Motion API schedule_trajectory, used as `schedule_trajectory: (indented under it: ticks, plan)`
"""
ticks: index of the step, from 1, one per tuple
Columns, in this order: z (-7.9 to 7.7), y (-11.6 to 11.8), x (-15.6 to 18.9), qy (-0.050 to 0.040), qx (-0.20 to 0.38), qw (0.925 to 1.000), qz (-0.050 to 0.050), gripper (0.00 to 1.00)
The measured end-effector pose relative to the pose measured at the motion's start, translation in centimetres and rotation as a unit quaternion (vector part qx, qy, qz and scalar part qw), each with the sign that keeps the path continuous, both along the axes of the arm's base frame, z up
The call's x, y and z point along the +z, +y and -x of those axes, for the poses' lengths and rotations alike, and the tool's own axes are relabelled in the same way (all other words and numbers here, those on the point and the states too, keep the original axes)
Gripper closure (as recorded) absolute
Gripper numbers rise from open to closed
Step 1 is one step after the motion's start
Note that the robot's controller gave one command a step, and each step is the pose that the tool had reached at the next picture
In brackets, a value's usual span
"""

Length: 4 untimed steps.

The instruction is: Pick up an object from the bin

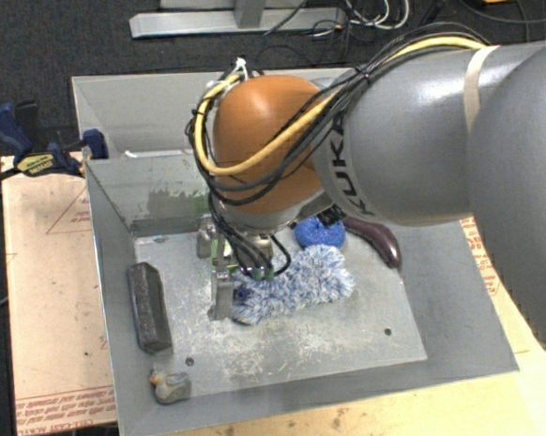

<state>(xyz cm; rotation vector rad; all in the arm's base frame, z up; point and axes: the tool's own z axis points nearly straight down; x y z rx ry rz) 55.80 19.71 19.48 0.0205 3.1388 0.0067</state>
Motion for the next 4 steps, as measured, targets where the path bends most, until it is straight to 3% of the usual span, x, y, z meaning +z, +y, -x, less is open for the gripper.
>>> schedule_trajectory:
  ticks: [1, 2, 3, 4]
  plan:
    - [1.9, -2.6, -1.4, 0.0006, 0.023, 0.9997, 0.003, 0.0]
    - [2.6, -6.4, -1.1, 0.0017, 0.028, 0.9996, 0.001, 0.0]
    - [-1.7, -7.5, -1.0, 0.0007, 0.009, 1.0, 0.002, 0.0]
    - [-2.7, -9.1, -4.6, -0.003, -0.003, 1.0, 0.001, 0.0]
